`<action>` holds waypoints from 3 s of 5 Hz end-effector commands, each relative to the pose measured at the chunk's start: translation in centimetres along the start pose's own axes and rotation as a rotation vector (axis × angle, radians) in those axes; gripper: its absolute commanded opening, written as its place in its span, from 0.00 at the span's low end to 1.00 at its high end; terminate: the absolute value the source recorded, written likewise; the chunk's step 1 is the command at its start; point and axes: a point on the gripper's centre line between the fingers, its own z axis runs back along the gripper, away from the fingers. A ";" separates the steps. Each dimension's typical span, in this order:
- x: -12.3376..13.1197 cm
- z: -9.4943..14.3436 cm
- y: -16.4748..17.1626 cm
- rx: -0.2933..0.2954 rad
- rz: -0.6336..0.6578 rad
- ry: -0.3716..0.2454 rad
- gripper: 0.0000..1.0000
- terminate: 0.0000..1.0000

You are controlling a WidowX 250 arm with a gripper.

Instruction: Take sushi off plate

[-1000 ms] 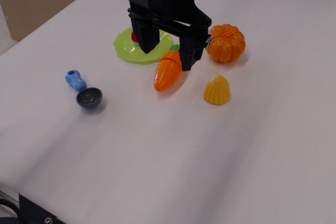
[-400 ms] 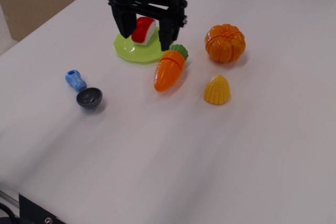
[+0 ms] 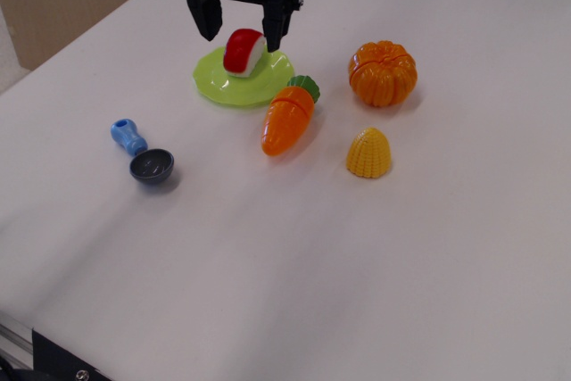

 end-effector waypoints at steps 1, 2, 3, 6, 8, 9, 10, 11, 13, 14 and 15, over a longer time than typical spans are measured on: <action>4.1 0.0 2.0 -0.001 0.046 -0.057 1.00 0.00; 4.9 -1.2 2.1 -0.005 0.050 -0.031 1.00 0.00; 5.5 -2.5 2.7 0.003 0.064 -0.018 1.00 0.00; 5.6 -4.9 3.0 0.024 0.075 0.031 1.00 0.00; 5.6 -5.7 3.5 0.003 0.126 0.036 0.00 0.00; 5.6 -5.5 3.8 0.020 0.132 0.026 0.00 0.00; 5.7 -4.3 4.4 0.032 0.160 -0.011 0.00 0.00; 5.5 -1.6 4.5 0.048 0.155 -0.068 0.00 0.00; 1.8 3.5 3.0 0.091 0.127 -0.164 0.00 0.00; -1.2 3.6 1.3 0.056 0.075 -0.136 0.00 0.00; -4.9 3.6 -0.6 0.066 0.005 -0.115 0.00 0.00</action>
